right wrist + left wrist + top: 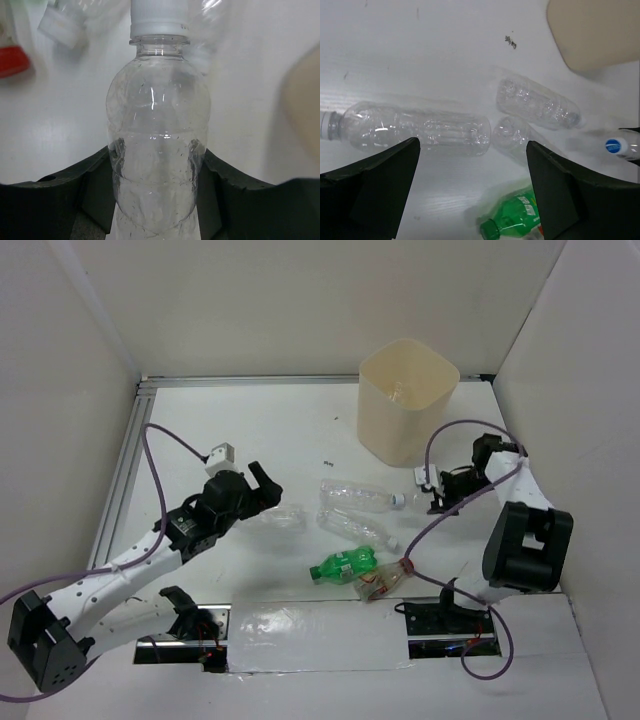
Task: Put the plastic bottles in the bin
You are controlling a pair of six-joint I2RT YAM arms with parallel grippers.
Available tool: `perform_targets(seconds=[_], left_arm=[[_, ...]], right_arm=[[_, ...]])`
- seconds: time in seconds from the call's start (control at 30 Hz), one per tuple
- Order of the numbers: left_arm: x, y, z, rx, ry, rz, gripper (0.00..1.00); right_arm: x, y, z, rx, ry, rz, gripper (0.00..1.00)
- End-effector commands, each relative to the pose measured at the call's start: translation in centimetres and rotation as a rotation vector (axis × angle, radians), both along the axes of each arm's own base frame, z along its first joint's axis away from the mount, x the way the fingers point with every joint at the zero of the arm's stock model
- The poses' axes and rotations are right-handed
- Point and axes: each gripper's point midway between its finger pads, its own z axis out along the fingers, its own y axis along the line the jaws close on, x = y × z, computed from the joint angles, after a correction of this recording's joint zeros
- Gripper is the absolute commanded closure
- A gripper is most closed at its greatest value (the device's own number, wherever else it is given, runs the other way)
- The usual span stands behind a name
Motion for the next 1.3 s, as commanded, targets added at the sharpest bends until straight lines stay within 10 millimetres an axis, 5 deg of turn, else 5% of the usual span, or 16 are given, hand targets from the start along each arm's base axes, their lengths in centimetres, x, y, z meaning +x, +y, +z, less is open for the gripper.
perform_targets(seconds=[0.0, 0.2, 0.23, 0.33, 0.4, 0.43, 0.47, 0.7, 0.83, 1.0, 1.1, 1.2, 1.27], left_arm=[[1.1, -0.1, 2.5, -0.15, 0.058, 0.178, 0.0], [0.3, -0.7, 0.5, -0.204, 0.366, 0.344, 0.0], [0.3, -1.1, 0.1, -0.228, 0.404, 0.367, 0.0], [-0.4, -2.2, -0.5, -0.314, 0.478, 0.388, 0.0], [-1.0, -1.8, -1.3, -0.346, 0.519, 0.43, 0.0], [-1.1, -1.7, -1.7, -0.351, 0.528, 0.444, 0.0], [-1.2, -1.1, -1.9, -0.359, 0.535, 0.47, 0.0], [-1.4, 0.5, -5.8, -0.395, 0.592, 0.542, 0.0], [-0.2, 0.9, -6.9, -0.373, 0.572, 0.549, 0.0], [1.8, 0.6, -8.0, -0.336, 0.545, 0.524, 0.0], [2.3, 0.4, -8.6, -0.32, 0.541, 0.509, 0.0], [2.9, 0.4, -9.3, -0.301, 0.544, 0.507, 0.0], [3.0, 0.3, -10.1, -0.28, 0.557, 0.505, 0.0]], right_arm=[[0.8, 5.5, 10.8, 0.227, -0.28, 0.139, 0.67], [2.2, 11.1, 20.6, 0.507, -0.314, 0.086, 0.71], [4.0, 11.5, 23.1, 0.529, -0.446, 0.109, 0.71], [5.3, 12.9, 27.1, 0.631, -0.472, 0.027, 0.71], [7.7, 14.2, 32.7, 0.675, -0.668, 0.062, 0.71], [8.2, 14.7, 31.7, 0.688, -0.601, 0.035, 0.71], [8.7, 14.7, 35.0, 0.701, -0.664, 0.052, 0.74], [15.4, 15.1, 41.2, 0.795, -0.704, -0.095, 0.75], [20.2, 14.3, 39.3, 0.789, -0.602, -0.201, 0.68], [24.8, 11.8, 34.4, 0.786, -0.474, -0.347, 0.47], [25.6, 11.1, 33.3, 0.796, -0.405, -0.373, 0.35], [25.9, 10.4, 31.6, 0.783, -0.329, -0.396, 0.0], [25.8, 10.4, 31.8, 0.782, -0.325, -0.397, 0.0]])
